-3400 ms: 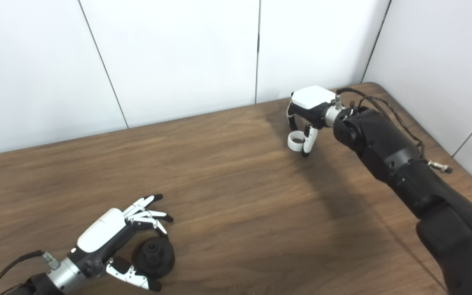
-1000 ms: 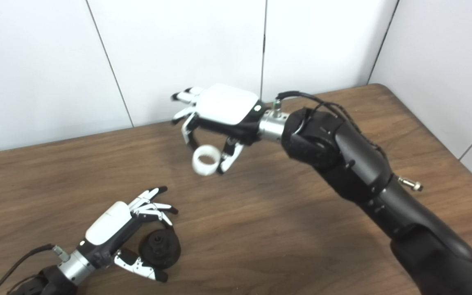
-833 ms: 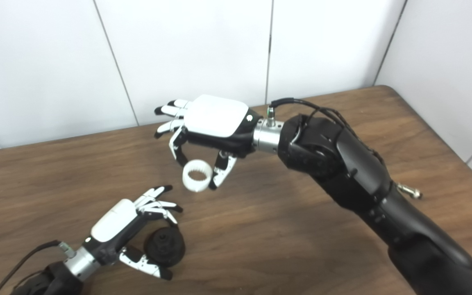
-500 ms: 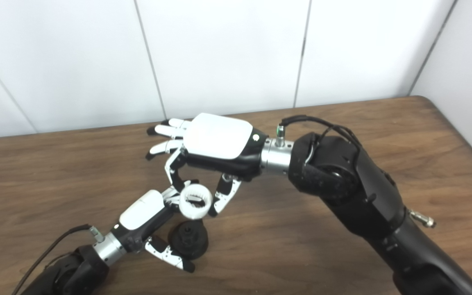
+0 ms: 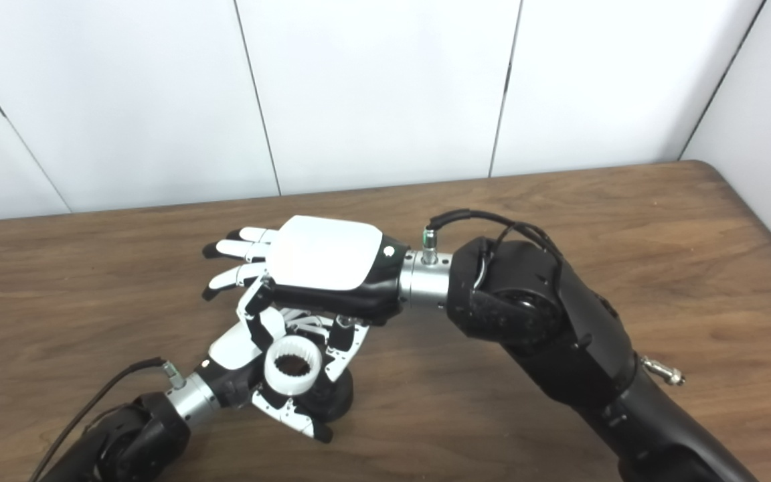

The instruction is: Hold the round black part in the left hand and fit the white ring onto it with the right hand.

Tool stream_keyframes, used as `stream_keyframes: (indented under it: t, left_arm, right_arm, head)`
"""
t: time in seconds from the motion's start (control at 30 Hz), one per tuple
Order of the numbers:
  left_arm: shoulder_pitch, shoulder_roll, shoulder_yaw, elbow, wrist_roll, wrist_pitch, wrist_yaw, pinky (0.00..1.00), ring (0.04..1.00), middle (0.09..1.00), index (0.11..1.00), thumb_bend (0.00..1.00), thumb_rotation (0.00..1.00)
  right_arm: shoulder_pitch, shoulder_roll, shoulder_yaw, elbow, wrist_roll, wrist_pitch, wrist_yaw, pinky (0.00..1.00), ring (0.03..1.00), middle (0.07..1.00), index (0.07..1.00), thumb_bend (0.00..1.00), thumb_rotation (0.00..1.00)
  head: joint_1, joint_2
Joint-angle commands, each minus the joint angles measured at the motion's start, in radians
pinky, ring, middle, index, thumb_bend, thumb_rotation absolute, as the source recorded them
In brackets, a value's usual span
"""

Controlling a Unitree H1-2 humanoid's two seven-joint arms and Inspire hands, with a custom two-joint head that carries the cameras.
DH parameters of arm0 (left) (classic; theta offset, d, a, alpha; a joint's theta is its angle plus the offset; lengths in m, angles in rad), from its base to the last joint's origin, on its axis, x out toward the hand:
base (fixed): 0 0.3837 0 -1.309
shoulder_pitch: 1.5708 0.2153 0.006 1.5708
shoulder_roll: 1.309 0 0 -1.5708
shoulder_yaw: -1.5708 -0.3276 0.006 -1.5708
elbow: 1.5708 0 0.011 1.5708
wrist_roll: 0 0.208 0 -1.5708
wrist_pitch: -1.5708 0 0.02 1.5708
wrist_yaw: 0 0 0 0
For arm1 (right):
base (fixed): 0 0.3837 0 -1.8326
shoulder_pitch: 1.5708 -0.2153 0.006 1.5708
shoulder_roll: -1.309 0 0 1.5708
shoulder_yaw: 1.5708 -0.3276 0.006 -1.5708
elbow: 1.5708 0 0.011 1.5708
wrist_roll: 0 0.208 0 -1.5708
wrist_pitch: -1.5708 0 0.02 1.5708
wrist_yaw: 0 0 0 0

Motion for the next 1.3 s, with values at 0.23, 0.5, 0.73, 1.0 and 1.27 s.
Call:
stream_keyframes:
  t: [0.23,0.5,0.73,1.0,1.27]
  left_arm:
    - [0.023,-0.009,-0.005,-0.040,0.025,0.005,-0.058,1.00,1.000,0.804,0.483,0.52,0.06]
    - [0.025,-0.014,0.006,-0.054,0.035,-0.001,-0.066,1.00,1.000,0.805,0.482,0.52,0.07]
    - [0.031,-0.013,0.015,-0.064,0.038,-0.008,-0.069,1.00,1.000,0.794,0.481,0.52,0.07]
    - [0.033,-0.013,0.028,-0.079,0.029,-0.012,-0.082,1.00,1.000,0.785,0.481,0.52,0.07]
    - [0.033,-0.023,0.040,-0.073,0.017,-0.023,-0.089,1.00,1.000,0.789,0.480,0.52,0.07]
  right_arm:
    - [-0.003,-0.035,-0.028,0.003,0.014,-0.042,-0.014,1.00,1.000,0.883,0.479,0.53,0.14]
    - [0.007,-0.046,-0.045,0.018,0.022,-0.046,-0.017,1.00,1.000,0.869,0.479,0.53,0.14]
    - [0.017,-0.050,-0.049,0.027,0.029,-0.052,-0.020,1.00,1.000,0.864,0.479,0.52,0.14]
    - [0.012,-0.060,-0.046,0.031,0.028,-0.044,-0.002,1.00,1.000,0.866,0.480,0.52,0.14]
    - [0.019,-0.086,-0.048,0.029,0.040,-0.052,0.004,1.00,1.000,0.852,0.479,0.52,0.14]
  head:
    - [0.002,0.012]
    - [0.003,0.015]
    - [0.008,0.024]
    - [0.006,0.034]
    - [0.011,0.038]
